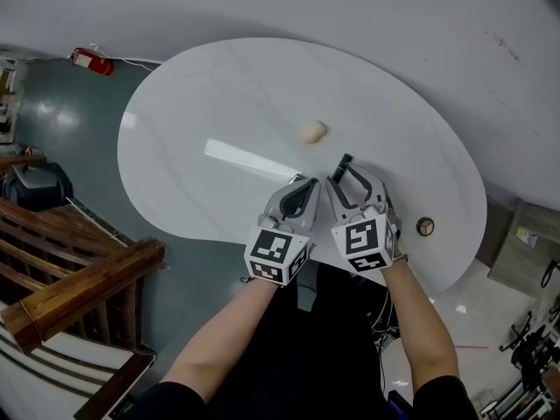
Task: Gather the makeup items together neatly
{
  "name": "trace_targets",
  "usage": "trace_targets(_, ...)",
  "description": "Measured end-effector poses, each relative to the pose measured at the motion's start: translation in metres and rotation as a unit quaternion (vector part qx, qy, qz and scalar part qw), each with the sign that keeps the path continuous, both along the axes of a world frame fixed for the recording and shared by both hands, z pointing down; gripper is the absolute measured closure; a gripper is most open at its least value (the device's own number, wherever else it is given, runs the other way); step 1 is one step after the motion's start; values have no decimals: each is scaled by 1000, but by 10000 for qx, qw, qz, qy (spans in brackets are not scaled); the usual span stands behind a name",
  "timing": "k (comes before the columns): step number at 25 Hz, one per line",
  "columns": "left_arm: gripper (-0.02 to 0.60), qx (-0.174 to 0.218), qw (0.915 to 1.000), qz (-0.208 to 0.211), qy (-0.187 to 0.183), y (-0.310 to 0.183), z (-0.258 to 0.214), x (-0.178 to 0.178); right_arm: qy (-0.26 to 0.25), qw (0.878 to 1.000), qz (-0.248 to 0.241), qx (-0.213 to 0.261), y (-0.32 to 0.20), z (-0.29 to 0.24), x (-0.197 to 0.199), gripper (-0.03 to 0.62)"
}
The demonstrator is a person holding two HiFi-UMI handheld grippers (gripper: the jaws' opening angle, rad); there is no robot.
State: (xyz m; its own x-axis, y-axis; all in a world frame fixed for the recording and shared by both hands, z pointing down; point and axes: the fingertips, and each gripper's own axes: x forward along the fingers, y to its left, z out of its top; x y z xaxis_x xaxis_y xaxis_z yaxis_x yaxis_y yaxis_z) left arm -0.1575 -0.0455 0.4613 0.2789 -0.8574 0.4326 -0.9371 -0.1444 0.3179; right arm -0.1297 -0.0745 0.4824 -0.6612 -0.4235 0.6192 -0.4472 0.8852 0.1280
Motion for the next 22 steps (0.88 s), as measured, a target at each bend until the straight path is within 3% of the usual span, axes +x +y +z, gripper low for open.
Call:
trace_targets(8, 572, 12, 9989, -473, 5, -18, 4, -58, 639, 9937, -674, 627, -25, 15, -56, 437)
trace_targets(15, 572, -87, 9978, -648, 129, -19, 15, -79, 1296, 9790, -1157, 1065, -34, 40, -82, 445)
trace_targets(22, 572, -105, 9974, -677, 214, -20, 20, -88, 1725, 9692, -1289, 1196, -37, 58, -93, 445)
